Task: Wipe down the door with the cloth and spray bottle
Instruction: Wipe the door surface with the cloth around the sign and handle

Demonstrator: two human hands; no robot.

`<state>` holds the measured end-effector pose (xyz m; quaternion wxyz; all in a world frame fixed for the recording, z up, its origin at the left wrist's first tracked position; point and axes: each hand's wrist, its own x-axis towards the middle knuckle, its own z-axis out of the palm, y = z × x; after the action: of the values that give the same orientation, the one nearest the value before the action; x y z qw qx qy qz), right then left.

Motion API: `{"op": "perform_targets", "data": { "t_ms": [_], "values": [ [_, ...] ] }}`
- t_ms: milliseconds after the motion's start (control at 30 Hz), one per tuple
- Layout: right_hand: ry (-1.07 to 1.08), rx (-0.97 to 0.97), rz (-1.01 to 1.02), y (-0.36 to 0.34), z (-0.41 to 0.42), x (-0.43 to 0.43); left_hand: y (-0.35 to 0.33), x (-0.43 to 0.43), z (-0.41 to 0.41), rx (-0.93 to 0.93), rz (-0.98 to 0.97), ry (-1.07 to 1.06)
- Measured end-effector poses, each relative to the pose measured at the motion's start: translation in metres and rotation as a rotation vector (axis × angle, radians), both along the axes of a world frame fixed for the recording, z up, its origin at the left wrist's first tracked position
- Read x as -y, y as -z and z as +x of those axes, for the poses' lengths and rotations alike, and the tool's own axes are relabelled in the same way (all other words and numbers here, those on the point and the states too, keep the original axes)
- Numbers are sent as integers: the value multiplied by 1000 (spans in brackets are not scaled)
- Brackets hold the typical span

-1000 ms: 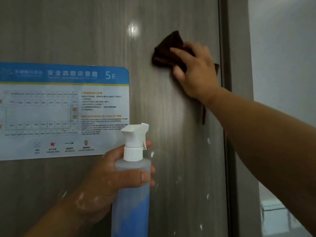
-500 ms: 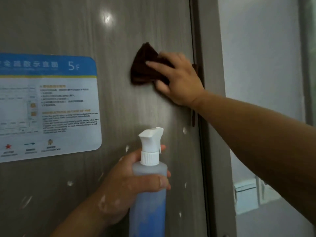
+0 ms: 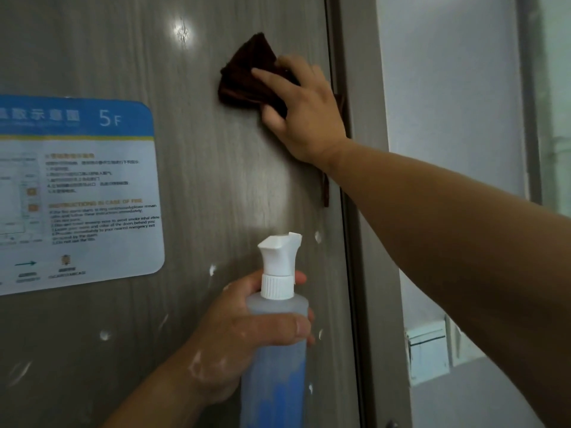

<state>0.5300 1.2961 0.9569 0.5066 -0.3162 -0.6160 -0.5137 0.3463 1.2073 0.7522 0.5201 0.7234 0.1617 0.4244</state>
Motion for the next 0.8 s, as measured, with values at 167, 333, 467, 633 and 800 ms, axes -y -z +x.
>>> {"op": "perform_targets", "data": {
  "t_ms": [167, 333, 467, 633, 800],
  "values": [
    [-46, -122, 6, 61, -3, -1, 4, 3, -24, 54, -52, 32],
    [-22, -149, -63, 205, -3, 7, 9, 10, -42, 47, -60, 50],
    [1, -62, -60, 189, 2, 6, 5, 12, -46, 38, -36, 40],
    [-7, -154, 28, 74, 2, -1, 0, 10, -49, 43, -32, 45],
    [-40, -209, 40, 90, -4, 0, 6, 4, -54, 45, -39, 23]
  ]
}}
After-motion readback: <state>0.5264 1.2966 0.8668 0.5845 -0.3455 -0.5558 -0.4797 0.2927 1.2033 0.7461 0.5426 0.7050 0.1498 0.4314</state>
